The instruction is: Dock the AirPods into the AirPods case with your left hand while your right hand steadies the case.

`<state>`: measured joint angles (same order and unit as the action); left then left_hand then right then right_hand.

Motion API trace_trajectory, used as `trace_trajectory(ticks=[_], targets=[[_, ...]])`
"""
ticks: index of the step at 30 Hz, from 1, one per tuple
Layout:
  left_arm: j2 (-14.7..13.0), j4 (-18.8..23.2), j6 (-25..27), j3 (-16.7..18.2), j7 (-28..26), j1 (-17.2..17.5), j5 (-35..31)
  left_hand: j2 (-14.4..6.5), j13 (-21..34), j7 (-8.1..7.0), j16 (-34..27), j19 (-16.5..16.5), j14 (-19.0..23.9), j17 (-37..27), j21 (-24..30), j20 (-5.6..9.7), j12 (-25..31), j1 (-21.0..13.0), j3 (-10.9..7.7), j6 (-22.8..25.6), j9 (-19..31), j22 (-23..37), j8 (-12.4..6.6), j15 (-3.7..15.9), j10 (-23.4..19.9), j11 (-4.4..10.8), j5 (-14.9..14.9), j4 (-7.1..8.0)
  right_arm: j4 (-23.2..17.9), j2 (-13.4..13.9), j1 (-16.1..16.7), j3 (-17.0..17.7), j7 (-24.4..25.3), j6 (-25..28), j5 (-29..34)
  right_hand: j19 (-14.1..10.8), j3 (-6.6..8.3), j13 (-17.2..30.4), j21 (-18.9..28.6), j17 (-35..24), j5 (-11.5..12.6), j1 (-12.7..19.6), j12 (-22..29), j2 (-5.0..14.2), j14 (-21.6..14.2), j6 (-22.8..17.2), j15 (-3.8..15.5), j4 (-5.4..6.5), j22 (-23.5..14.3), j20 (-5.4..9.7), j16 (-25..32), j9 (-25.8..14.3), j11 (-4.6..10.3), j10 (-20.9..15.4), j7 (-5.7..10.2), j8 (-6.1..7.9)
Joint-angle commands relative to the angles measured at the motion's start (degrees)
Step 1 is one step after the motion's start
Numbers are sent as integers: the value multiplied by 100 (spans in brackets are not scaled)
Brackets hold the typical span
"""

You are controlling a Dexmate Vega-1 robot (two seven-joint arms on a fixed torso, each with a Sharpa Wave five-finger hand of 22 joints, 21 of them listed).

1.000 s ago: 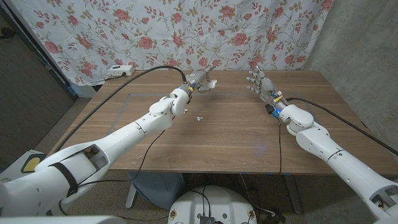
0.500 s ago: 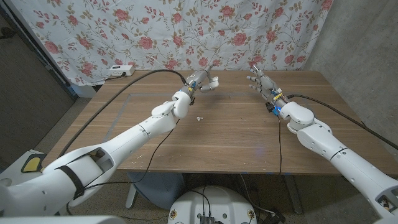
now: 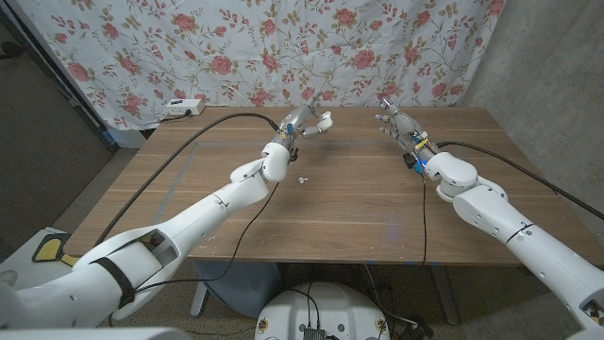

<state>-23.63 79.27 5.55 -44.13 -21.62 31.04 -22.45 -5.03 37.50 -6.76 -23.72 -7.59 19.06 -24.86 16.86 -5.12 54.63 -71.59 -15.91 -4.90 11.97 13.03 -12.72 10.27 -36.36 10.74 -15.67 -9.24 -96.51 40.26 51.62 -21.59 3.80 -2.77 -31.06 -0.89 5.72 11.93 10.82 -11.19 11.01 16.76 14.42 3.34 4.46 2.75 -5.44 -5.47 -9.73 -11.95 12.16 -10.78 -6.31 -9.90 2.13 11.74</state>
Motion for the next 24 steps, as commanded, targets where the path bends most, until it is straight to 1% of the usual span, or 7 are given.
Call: trace_trajectory(ticks=[1,3,6,13,19,21,24], targets=[[126,-293,-881,231,176,40,1244,-215,-53,-3,32,-11,186,-20,-12,-32,-48,-113,-10,-1,-5,-16,29,237,-164,148,39,54,-516,167,48,-14,197,383,91,-61,4,23,33,-16,-9,90,24,17,-44,8,-5,-75,-23,-6,53,-22,14,-75,-24,36],[138,-338,-956,248,230,35,1343,-236,-92,26,41,9,160,-30,-22,-62,-83,-98,-5,-9,-15,-28,46,228,-136,150,64,69,-552,231,22,-38,137,438,124,-64,11,23,34,-16,-10,105,24,21,-45,10,-1,-84,-23,-6,53,-22,14,-81,-26,35],[128,-350,-959,238,288,17,1383,-286,-146,23,64,37,116,-39,-36,-88,-144,-94,-21,-16,-28,-42,65,213,-68,158,97,83,-621,308,-27,-80,116,548,211,-79,62,35,33,-15,-30,234,-17,20,-25,221,-6,-169,-22,-10,38,-22,17,-34,1,-42],[146,-413,-1073,247,328,19,1503,-358,-229,-24,78,66,55,-73,-54,-102,-219,-99,-32,3,-47,-66,85,214,3,175,165,95,-670,334,-74,-113,85,647,239,-79,71,39,30,-14,-42,271,-35,5,-18,278,-1,-197,-22,-14,32,-23,15,-12,5,-58],[153,-433,-1148,258,375,7,1580,-364,-234,-26,78,70,54,-83,-58,-102,-217,-104,-32,1,-54,-75,97,209,-3,181,192,90,-881,423,-111,-159,202,976,337,-74,78,42,26,-14,-49,295,-41,-5,-11,310,-8,-214,-22,-17,28,-23,18,-11,-3,-65],[167,-435,-1135,258,446,-7,1637,-365,-239,-30,82,75,42,-88,-61,-102,-219,-106,-31,2,-56,-79,101,208,-3,182,206,88,-1002,587,-218,-247,122,1206,488,-73,80,43,25,-14,-50,303,-41,-7,-20,322,-12,-219,-22,-17,30,-24,16,-14,-12,-68],[178,-438,-1114,236,468,-20,1634,-385,-242,-37,85,86,12,-105,-67,-109,-220,-101,-30,-4,-62,-87,112,193,-8,186,231,95,-1152,672,-280,-311,210,1425,678,-84,49,64,23,-17,-64,349,-90,-137,-7,730,-31,-272,-23,-19,19,-28,11,55,-2,-163]])
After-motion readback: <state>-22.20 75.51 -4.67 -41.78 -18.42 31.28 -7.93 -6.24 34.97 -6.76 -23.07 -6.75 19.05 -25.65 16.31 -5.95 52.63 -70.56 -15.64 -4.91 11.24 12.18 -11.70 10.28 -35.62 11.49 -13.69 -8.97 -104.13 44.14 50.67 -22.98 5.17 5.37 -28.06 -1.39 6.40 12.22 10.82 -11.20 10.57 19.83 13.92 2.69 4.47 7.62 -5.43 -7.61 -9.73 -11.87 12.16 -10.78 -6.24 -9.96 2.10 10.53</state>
